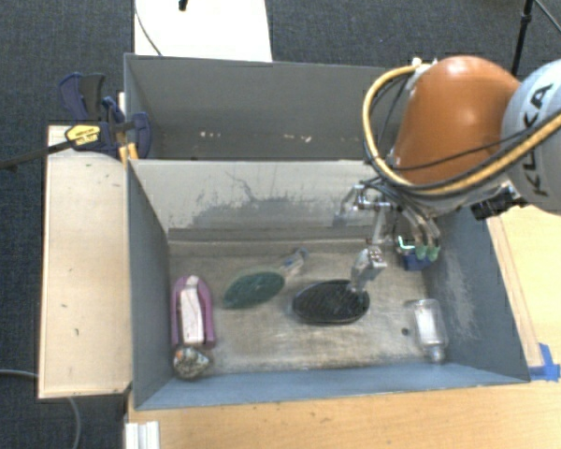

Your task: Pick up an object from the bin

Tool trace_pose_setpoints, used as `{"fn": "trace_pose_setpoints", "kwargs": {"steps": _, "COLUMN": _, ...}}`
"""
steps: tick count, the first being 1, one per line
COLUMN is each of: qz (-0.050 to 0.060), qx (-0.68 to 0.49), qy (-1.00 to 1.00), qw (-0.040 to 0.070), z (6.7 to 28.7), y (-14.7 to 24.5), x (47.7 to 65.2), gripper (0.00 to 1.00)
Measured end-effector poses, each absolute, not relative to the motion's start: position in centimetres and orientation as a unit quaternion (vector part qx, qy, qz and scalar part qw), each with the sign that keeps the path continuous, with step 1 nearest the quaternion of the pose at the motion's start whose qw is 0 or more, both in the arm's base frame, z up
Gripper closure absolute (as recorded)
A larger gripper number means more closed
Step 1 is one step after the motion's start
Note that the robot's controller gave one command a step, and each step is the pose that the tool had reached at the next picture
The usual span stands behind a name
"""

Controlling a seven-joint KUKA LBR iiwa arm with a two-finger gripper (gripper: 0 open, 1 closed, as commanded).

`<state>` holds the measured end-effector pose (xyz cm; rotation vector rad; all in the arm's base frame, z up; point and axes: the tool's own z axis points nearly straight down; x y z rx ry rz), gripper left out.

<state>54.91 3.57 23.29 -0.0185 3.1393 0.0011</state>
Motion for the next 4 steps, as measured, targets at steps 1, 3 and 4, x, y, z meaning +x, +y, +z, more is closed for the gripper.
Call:
{"fn": "trace_pose_setpoints", "kwargs": {"steps": 1, "qz": 0.003, "qx": 0.072, "qy": 0.997, "qw": 0.002, "z": 7.1, "y": 4.1, "x": 56.4, "gripper": 0.00}}
{"fn": "trace_pose_setpoints", "kwargs": {"steps": 3, "qz": 0.001, "qx": 0.061, "qy": 0.998, "qw": 0.001, "z": 8.5, "y": 14.3, "x": 53.5, "gripper": 1.00}}
{"fn": "trace_pose_setpoints", "kwargs": {"steps": 4, "qz": 0.000, "qx": 0.033, "qy": 0.999, "qw": 0.005, "z": 14.9, "y": 9.9, "x": 54.6, "gripper": 1.00}}
